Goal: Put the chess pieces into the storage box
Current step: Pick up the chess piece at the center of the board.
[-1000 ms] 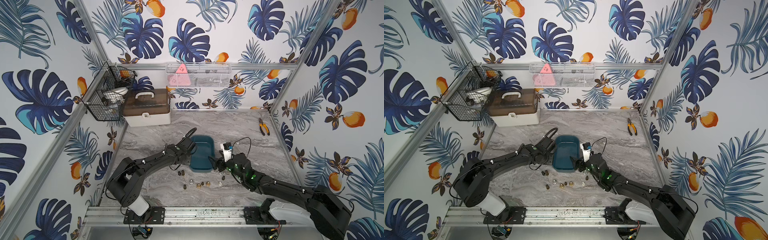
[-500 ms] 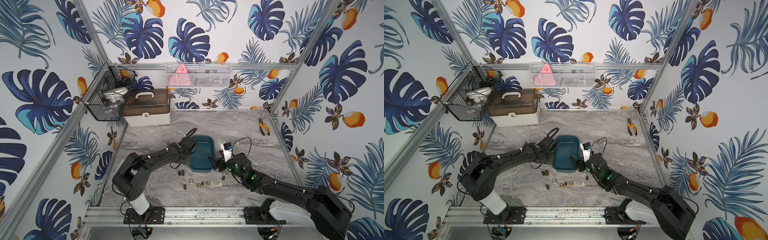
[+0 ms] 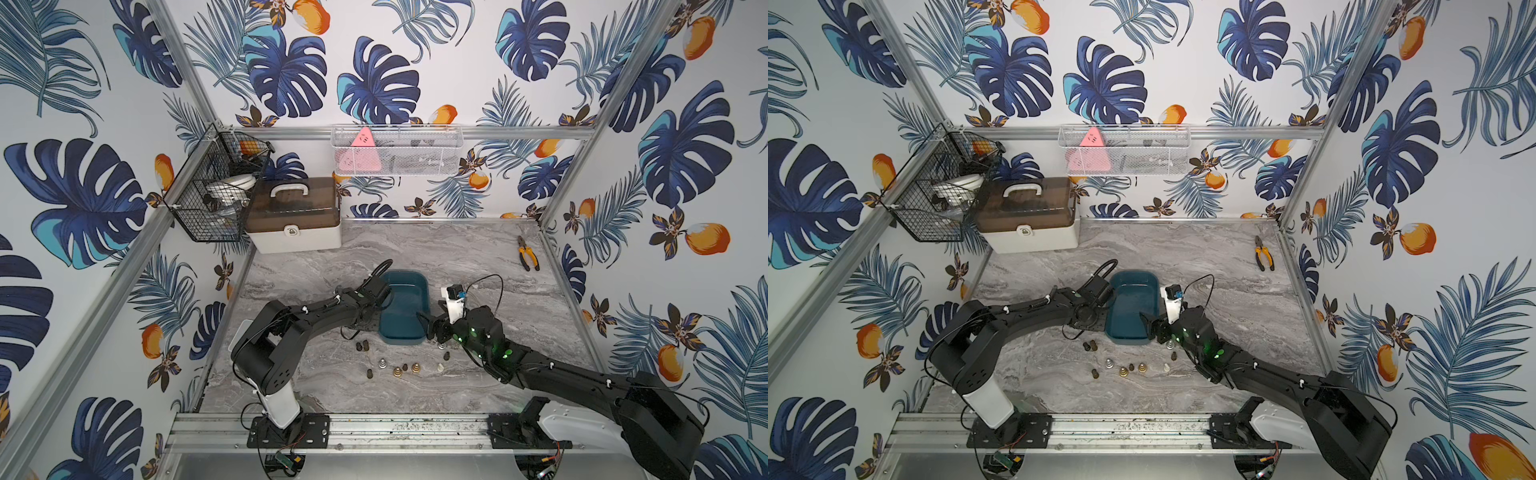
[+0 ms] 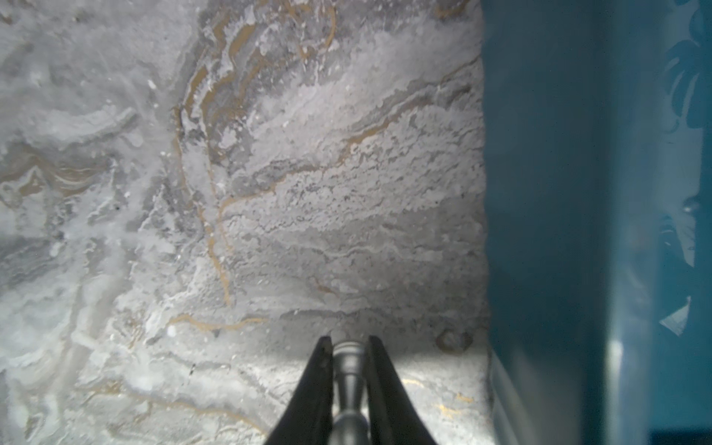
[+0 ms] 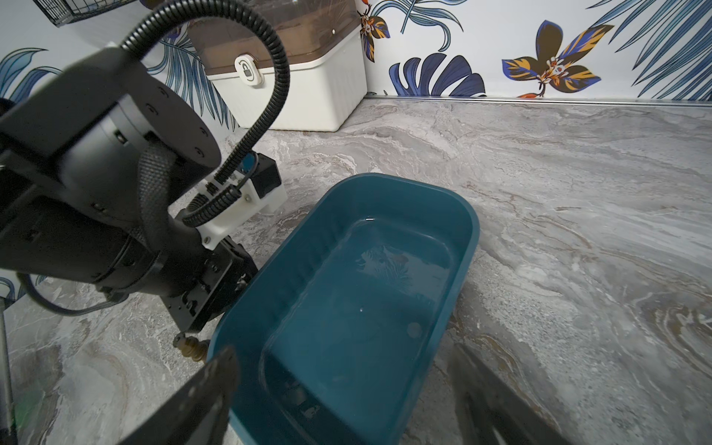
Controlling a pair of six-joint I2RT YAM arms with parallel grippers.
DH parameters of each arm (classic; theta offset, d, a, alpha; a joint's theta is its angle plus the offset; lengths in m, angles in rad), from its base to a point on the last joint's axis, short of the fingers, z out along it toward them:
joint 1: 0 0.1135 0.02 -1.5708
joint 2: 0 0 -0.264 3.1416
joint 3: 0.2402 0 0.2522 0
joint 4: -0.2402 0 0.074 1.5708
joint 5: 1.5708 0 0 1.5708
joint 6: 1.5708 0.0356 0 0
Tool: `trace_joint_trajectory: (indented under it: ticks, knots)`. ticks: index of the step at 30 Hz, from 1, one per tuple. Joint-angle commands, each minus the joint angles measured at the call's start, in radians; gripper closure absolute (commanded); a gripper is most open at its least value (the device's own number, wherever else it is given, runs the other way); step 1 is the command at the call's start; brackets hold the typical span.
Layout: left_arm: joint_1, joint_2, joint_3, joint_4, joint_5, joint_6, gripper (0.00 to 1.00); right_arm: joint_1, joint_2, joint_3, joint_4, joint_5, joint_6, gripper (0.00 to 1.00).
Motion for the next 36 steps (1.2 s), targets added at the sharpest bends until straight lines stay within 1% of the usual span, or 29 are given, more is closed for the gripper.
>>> trace_joint_trajectory:
  ticks: [1, 3, 6, 9, 11, 15, 18, 21, 24, 29, 32, 36]
  knots:
    - [0.002, 0.002, 0.003, 0.001, -0.020, 0.007, 0.81, 0.002, 0.004, 0.009, 0.002, -0.005, 0.001, 0.13]
    - [0.003, -0.004, 0.002, 0.000, -0.022, 0.010, 0.81, 0.002, 0.008, 0.007, 0.006, -0.005, 0.002, 0.13]
    - [0.002, -0.011, 0.005, -0.009, -0.023, 0.009, 0.85, 0.002, 0.010, 0.009, 0.008, -0.009, 0.004, 0.13]
    - [0.002, -0.024, 0.017, -0.028, -0.026, 0.011, 0.86, 0.002, 0.013, 0.011, 0.008, -0.009, 0.003, 0.13]
    - [0.002, -0.044, 0.035, -0.051, -0.037, 0.015, 0.89, 0.002, 0.014, 0.011, 0.008, -0.008, 0.003, 0.13]
    - [0.002, -0.076, 0.113, -0.118, -0.060, 0.030, 0.89, 0.002, 0.012, 0.009, 0.014, -0.007, 0.002, 0.13]
    - [0.002, -0.066, 0.209, -0.145, -0.034, 0.046, 0.88, 0.002, 0.007, 0.003, 0.017, -0.003, 0.003, 0.13]
    - [-0.016, -0.018, 0.309, -0.148, -0.027, 0.069, 0.88, 0.002, 0.000, -0.004, 0.026, 0.007, 0.004, 0.13]
    - [-0.033, 0.059, 0.417, -0.145, -0.009, 0.081, 0.87, 0.002, -0.010, -0.013, 0.037, 0.015, 0.001, 0.13]
    - [-0.049, 0.200, 0.553, -0.123, 0.014, 0.090, 0.87, 0.002, -0.017, -0.019, 0.039, 0.025, -0.006, 0.13]
    - [-0.050, 0.275, 0.611, -0.134, 0.011, 0.098, 0.87, 0.002, -0.025, -0.022, 0.038, 0.028, -0.009, 0.13]
    - [-0.047, 0.344, 0.631, -0.117, 0.014, 0.095, 0.87, 0.002, -0.056, -0.036, 0.040, 0.046, -0.012, 0.13]
